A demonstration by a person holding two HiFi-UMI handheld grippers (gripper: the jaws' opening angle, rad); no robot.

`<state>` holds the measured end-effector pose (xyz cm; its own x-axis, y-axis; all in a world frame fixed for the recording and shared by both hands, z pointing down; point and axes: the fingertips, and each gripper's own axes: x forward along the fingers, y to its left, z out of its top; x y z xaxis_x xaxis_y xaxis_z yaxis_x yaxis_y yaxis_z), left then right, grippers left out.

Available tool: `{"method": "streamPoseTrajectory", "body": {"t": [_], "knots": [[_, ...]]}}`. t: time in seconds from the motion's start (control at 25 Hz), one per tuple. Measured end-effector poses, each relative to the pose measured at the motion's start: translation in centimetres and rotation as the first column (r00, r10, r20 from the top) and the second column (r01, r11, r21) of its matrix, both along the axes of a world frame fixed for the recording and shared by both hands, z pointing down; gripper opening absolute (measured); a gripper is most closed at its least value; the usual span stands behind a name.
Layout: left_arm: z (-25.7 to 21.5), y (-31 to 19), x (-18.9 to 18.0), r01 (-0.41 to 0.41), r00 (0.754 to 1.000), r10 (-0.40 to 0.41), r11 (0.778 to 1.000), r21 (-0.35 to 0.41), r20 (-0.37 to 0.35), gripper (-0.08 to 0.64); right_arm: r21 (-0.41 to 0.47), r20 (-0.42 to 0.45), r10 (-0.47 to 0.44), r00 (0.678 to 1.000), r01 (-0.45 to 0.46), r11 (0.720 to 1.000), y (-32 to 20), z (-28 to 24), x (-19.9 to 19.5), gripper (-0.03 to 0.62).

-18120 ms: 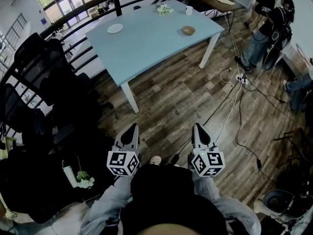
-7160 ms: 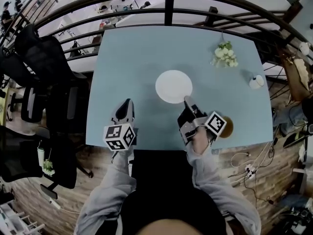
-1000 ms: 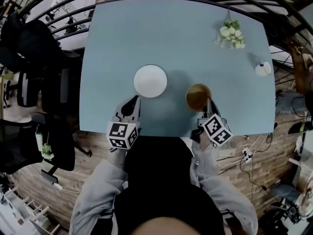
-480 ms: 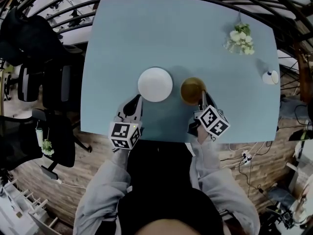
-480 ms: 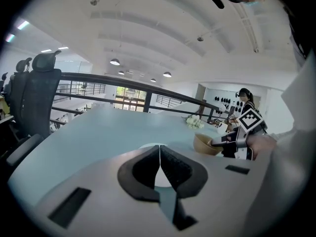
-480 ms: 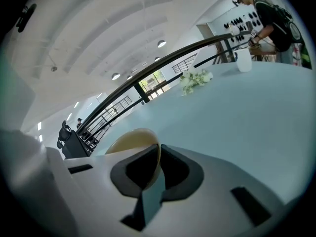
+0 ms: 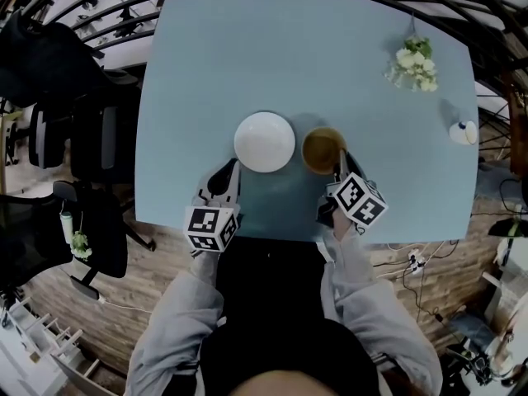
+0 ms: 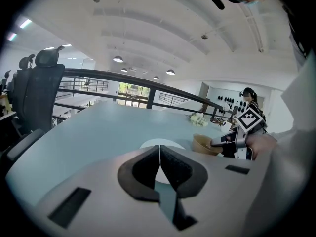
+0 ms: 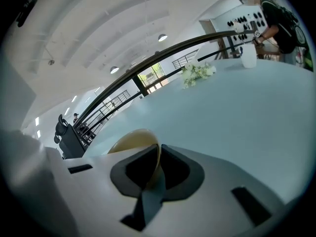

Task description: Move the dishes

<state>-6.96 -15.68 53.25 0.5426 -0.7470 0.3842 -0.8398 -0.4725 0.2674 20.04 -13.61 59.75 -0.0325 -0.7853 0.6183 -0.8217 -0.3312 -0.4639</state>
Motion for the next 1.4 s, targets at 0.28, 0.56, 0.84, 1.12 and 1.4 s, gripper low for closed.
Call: {"method": "streamPoseTrajectory", "body": {"t": [0.28, 0.56, 0.84, 1.12, 1.4], "knots": [[0.4, 0.2, 0.4, -0.012, 1.0, 0.012, 1.0, -0.014, -0.01, 0.017, -0.017, 0.003, 0.001, 1.0, -0.001, 1.0, -0.3, 0.4, -0.3, 0.043], [-0.4, 0.1, 0.3, -0.043, 0.999, 0.043, 0.999, 0.007, -0.013, 0.017, 0.044, -0.012, 0.008, 1.0, -0.007, 0.999, -0.2, -1.7, -0.7, 0.153], [-3.0, 0.2, 0.5, -0.092, 0.995, 0.094, 0.994, 0.063, -0.029, 0.017, 0.098, -0.033, 0.072, 0.997, -0.068, 0.993, 2.5, -4.7, 0.0, 0.186], [-4.9, -0.6, 2.4, -0.181, 0.979, 0.191, 0.975, 0.126, -0.07, 0.018, 0.187, -0.049, 0.215, 0.975, -0.202, 0.961, 6.3, -7.5, 2.0, 0.202], [-5.6, 0.2, 5.6, -0.298, 0.944, 0.315, 0.941, 0.16, -0.096, 0.018, 0.213, -0.083, 0.328, 0.941, -0.304, 0.928, 10.8, -8.0, 3.9, 0.207]]}}
